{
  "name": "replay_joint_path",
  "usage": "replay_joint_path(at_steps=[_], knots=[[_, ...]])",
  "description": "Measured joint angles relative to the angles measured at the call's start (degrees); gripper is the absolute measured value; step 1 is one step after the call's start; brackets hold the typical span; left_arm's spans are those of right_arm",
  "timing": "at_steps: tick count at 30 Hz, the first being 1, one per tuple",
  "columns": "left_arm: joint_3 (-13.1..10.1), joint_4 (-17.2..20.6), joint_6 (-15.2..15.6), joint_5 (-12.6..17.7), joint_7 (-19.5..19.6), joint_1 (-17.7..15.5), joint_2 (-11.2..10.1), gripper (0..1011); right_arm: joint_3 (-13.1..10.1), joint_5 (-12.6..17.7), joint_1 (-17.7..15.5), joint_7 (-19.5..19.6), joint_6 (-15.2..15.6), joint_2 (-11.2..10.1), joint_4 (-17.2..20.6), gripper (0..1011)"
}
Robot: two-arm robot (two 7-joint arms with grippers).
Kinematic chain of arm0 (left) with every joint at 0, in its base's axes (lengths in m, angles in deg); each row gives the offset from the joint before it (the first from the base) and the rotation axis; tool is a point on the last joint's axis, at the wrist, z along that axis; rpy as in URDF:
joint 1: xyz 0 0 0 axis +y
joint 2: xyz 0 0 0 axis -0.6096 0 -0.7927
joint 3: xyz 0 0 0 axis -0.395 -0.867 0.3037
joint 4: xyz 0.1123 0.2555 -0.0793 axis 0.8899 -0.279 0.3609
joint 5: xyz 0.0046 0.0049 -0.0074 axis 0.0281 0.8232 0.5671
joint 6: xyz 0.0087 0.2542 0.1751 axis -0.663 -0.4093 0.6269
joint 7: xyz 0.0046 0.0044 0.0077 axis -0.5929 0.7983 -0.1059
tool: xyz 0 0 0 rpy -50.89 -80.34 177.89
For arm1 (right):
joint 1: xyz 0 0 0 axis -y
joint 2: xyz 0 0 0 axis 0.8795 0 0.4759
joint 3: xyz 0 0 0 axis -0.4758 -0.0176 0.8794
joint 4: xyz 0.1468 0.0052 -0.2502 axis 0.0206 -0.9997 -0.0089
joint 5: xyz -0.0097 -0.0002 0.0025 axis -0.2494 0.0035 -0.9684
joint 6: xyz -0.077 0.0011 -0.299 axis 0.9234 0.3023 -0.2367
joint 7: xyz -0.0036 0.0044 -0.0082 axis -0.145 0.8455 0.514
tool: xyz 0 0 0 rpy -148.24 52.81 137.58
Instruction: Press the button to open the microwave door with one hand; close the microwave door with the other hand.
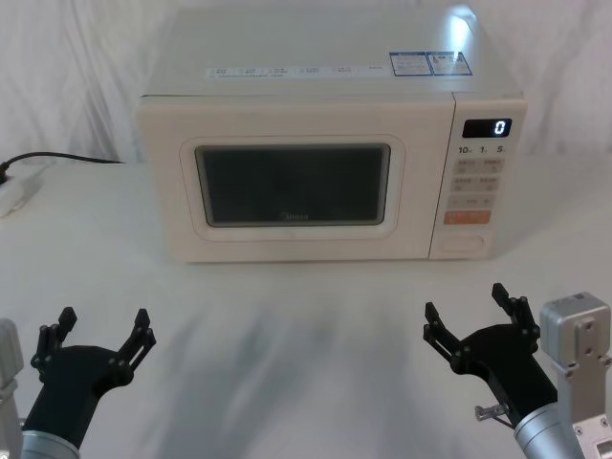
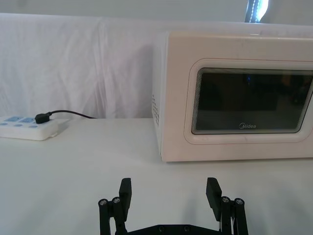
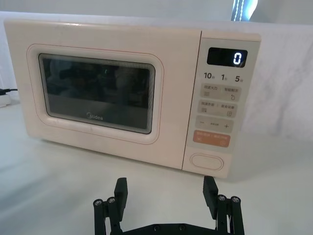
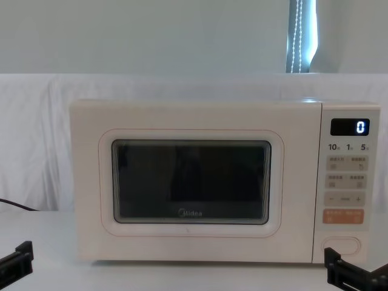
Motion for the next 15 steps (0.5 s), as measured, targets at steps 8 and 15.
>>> replay_joint_path(at_steps=[8,15], knots=[[0.0,0.0,0.0,0.0,0.0,0.0,0.0,1001,0.0,0.0,0.0,0.0,0.0,0.0,0.0,1002],[0.0,0.0,0.0,0.0,0.0,0.0,0.0,1001,0.0,0.0,0.0,0.0,0.0,0.0,0.0,988]])
